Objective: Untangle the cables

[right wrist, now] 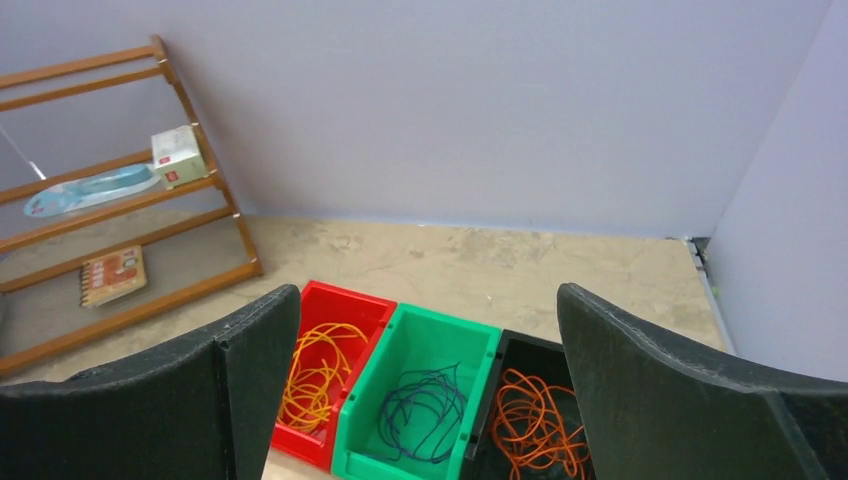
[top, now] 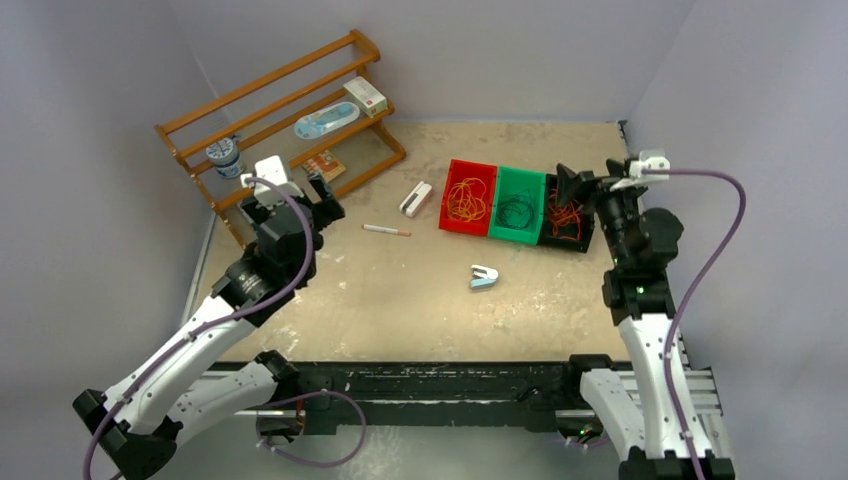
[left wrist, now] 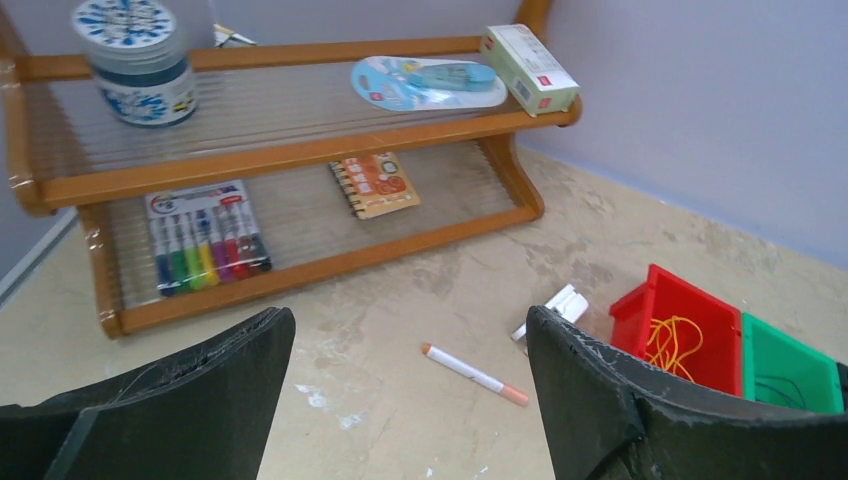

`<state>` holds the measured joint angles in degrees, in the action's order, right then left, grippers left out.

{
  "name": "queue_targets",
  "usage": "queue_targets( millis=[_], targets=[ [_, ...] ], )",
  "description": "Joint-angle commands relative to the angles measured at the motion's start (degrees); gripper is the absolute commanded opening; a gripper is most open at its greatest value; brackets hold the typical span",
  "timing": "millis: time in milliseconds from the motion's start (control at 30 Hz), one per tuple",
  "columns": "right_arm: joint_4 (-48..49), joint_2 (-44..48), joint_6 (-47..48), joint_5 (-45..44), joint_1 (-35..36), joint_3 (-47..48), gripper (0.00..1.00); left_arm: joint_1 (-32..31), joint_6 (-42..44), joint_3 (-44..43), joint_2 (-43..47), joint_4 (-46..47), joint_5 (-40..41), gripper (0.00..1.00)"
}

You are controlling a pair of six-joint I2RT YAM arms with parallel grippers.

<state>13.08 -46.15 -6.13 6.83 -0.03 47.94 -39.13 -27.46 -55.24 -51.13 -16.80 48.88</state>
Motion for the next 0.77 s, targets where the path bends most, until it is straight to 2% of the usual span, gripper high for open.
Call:
queue_targets(
  millis=[0, 133, 267, 567, 733],
  targets=[
    [8.04, 6.04, 0.34, 3.89, -0.06, -7.17, 0.99, 0.11, -2.36, 4.26, 4.65, 2.58, 6.92, 0.86],
    [12.15, 10.89, -0.31, 3.44, -0.07, -13.84, 0.99, 0.12, -5.04, 11.51, 10.48, 6.86, 7.30, 0.86],
    [15.46, 14.59, -0.77, 3.01, -0.10, -17.90, 0.99, 0.13, -8.18, 15.44, 12.82, 7.20, 7.94, 0.87],
    [15.84, 13.88, -0.82, 1.07, -0.10, -18.54, 0.99, 0.13, -6.19, 17.16, 14.35, 8.47, 5.39, 0.87],
    [16.90, 13.80, -1.80, -0.23, -0.06, -18.68, 0.99, 0.12, -5.99, 16.95, 14.34, 8.69, 8.11, 0.88]
  ],
)
